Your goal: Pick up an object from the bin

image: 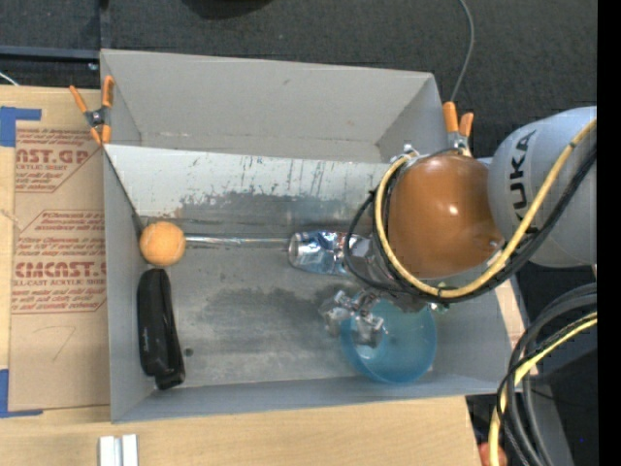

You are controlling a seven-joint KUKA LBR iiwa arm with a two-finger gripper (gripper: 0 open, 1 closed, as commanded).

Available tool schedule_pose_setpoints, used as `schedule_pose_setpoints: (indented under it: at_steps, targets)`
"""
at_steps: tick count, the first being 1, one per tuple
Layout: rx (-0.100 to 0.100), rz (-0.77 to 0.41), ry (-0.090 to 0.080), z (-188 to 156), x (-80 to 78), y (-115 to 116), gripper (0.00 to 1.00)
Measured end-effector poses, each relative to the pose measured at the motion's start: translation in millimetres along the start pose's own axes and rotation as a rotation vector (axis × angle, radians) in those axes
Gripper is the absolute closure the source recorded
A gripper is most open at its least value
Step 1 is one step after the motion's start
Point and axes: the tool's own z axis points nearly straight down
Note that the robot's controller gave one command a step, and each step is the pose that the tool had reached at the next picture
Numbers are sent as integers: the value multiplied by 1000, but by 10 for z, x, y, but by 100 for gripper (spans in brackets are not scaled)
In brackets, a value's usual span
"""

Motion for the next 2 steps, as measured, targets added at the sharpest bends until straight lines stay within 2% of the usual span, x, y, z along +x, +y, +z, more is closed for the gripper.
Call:
schedule_pose_setpoints:
  at_steps: [2]
  targets:
    - [2, 1, -3, -334, -17, -1, 100]
